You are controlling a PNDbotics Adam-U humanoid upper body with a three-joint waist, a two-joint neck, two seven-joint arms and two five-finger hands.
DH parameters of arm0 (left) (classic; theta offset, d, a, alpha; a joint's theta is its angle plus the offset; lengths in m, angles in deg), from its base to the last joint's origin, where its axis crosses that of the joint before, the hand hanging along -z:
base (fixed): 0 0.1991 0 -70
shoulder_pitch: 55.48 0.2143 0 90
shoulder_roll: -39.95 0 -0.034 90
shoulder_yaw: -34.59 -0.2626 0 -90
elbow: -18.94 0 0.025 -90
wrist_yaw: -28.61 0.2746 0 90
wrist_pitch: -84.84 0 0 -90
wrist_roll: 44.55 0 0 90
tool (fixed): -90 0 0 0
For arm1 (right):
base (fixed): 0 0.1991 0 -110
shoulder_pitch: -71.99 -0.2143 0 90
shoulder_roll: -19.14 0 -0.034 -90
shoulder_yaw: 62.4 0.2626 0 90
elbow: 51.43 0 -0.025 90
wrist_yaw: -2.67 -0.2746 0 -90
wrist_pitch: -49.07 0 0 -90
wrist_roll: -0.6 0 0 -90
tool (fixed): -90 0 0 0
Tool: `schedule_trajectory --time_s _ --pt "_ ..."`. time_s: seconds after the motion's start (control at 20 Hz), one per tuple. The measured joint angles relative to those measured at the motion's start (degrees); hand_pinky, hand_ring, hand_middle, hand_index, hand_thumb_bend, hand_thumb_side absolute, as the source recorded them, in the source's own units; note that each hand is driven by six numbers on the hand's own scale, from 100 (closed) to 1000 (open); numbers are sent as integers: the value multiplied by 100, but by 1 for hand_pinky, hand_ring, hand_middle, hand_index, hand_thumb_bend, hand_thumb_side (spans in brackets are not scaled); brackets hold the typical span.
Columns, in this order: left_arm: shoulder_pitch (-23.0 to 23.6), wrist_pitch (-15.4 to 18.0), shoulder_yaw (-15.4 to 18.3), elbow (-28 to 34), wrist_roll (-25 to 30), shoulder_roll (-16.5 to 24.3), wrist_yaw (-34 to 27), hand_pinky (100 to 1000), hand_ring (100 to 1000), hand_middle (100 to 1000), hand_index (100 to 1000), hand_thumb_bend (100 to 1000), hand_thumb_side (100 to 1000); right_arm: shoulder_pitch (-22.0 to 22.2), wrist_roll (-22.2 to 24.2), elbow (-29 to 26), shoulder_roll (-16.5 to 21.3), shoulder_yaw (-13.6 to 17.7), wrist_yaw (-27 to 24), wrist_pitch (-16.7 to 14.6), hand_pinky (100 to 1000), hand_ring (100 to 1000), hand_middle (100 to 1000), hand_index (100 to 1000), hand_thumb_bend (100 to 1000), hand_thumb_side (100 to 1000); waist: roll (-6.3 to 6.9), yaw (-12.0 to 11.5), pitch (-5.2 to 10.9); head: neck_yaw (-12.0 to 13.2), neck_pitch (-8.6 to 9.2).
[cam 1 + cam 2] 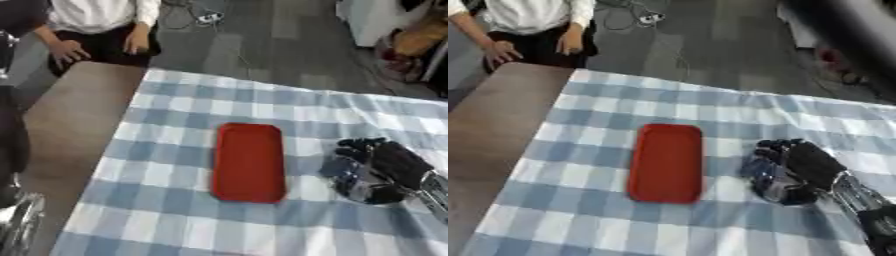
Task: Pick up objects on the table and place them in the box.
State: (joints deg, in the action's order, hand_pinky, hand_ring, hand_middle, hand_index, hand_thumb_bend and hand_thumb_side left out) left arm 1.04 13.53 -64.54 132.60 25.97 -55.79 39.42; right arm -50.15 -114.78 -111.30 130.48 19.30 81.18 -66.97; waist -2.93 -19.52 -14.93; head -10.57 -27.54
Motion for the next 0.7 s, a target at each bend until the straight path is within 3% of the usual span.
schedule_trajectory --time_s 0.15,0.35,0.4,0.45,0.5,0.55,0.6,0.65,0.7 --pt "-22 5 0 0 5 0 0 781 698 882 913 216 802 1 -11 1 0 8 -26 3 373 668 802 866 407 1000 -2 -3 -7 1 15" --pt "-31 14 0 0 13 0 0 781 698 881 912 216 801 8 -63 5 -1 12 -92 -12 100 500 684 792 417 1000 -3 -9 -9 4 15" --pt "-36 16 0 0 15 0 0 781 698 881 912 216 801 9 -101 5 -3 13 -124 -20 100 500 684 792 417 1000 -3 -17 -9 5 15" --pt "-36 18 0 0 18 0 0 781 698 881 912 216 802 13 -148 5 -4 13 -163 -31 100 400 588 729 422 1000 -4 -19 -11 16 15" --pt "-36 19 0 0 19 0 0 781 698 881 912 216 801 22 -205 6 -6 13 -217 -49 100 419 605 742 423 1000 -4 -19 -14 29 15" --pt "-36 20 -1 0 19 0 0 781 698 881 912 215 802 43 -267 6 -9 12 -275 -67 100 306 505 661 409 1000 -4 -19 -16 45 15" --pt "-36 20 -1 0 19 0 0 781 698 881 912 215 802 60 -338 6 -22 12 -335 -84 100 318 516 671 411 1000 -4 -19 -16 48 15" --pt "-36 20 -1 0 19 0 0 781 698 881 912 215 802 74 -417 6 -35 12 -397 -96 100 229 431 594 387 1000 -3 -19 -20 48 15" --pt "-36 20 -1 0 19 0 0 781 698 881 912 215 802 77 -502 -3 -44 13 -460 -106 100 237 439 600 391 1000 -3 -19 -22 49 15"
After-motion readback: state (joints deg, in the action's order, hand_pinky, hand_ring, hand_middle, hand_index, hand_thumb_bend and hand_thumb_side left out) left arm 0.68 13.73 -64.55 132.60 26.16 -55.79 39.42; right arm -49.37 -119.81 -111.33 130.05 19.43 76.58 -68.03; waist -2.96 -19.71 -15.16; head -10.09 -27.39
